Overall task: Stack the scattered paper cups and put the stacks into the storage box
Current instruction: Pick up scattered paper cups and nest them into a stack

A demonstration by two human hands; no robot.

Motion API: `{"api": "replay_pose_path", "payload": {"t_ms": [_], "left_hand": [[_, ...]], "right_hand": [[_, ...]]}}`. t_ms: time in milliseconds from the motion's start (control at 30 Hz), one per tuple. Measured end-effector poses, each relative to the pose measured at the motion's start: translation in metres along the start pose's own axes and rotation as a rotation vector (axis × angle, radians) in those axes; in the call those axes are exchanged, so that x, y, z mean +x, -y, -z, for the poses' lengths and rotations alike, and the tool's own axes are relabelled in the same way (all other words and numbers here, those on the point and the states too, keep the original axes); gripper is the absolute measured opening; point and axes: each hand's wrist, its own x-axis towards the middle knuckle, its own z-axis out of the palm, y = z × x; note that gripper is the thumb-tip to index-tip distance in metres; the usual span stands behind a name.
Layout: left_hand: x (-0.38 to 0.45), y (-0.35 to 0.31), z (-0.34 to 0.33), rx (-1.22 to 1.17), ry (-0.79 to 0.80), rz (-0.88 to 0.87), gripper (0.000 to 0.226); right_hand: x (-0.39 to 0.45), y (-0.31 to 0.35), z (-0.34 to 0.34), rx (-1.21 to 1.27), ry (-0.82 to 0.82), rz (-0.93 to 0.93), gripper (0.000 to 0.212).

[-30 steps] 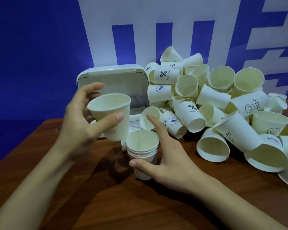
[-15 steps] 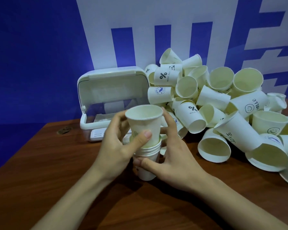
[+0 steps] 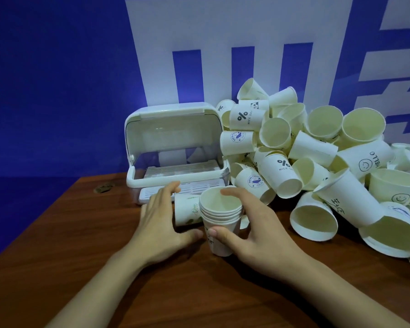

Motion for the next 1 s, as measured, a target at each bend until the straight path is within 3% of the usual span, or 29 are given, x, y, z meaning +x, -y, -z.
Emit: {"api": "replay_pose_path", "payload": {"t_ms": [67,200,300,367,667,900,1000], "left_hand": [[0.002,0.001,-0.007,0.012,-0.010,0.069,0.123],[0.009,0.005,-0.006,-0.416,-0.177,0.190,0.098],[0.012,-0.004,0.010,-0.770,-0.318,0.153,0.086],[0.014,-0.012,0.023,-0.867,-0.346,0.084,0.082],[0.009,-0.042,0.036,-1.058,-0.329,-0.038,0.091],[0.004,-0.056,0.033,-1.077,-0.280,-0.123,0.073],[0.003,-0.058,0.032,-1.073,-0.273,-0.153,0.076]], "right_hand": [[0.000,0.001,-0.001,0.014,0.008,-0.010,0.075],[0.000,0.000,-0.004,0.076,-0.001,-0.038,0.087],[-0.001,0.003,-0.004,0.098,-0.013,-0.062,0.098],[-0.001,0.004,-0.004,0.088,-0.018,-0.061,0.103],[-0.001,0.009,-0.010,0.091,-0.016,-0.036,0.110],[-0.001,0.011,-0.012,0.092,0.000,-0.025,0.108],[-0.001,0.012,-0.012,0.090,0.001,-0.023,0.109]]}}
